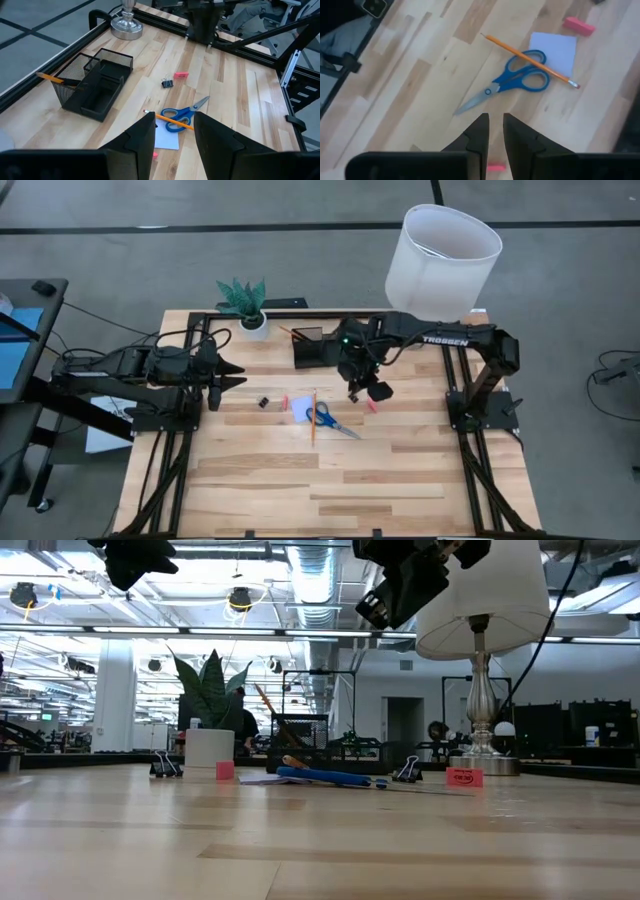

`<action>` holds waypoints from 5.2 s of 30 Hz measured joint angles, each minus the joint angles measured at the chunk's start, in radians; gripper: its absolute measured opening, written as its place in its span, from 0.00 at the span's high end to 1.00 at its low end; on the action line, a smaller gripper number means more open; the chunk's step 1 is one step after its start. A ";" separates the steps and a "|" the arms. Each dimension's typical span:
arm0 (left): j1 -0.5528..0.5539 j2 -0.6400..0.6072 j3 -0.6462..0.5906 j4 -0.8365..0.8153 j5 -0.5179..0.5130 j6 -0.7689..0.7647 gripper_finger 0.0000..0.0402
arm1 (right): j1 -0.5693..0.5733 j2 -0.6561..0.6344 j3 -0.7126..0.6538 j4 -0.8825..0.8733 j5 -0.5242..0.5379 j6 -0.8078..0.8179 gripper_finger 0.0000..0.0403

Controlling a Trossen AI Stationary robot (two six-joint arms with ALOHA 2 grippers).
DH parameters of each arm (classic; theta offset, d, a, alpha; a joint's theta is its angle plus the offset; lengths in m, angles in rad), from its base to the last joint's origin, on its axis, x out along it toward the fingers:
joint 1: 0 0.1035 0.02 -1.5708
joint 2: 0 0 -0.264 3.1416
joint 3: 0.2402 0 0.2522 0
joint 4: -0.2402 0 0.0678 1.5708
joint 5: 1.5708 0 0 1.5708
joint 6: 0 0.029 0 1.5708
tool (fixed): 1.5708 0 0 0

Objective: Pick and place office supplies into organizer
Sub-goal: Put the pencil into the desk organizer

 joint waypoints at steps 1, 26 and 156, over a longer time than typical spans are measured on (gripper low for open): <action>0.000 0.000 0.000 0.000 0.000 0.000 0.69 | -0.009 0.000 0.000 -0.003 0.003 -0.002 0.87; 0.000 0.000 0.000 -0.005 0.000 0.000 0.69 | -0.105 -0.107 -0.384 -0.007 0.009 0.152 0.90; 0.000 0.006 0.000 -0.162 0.000 0.000 0.69 | 0.451 0.294 -0.567 1.666 0.538 1.998 0.44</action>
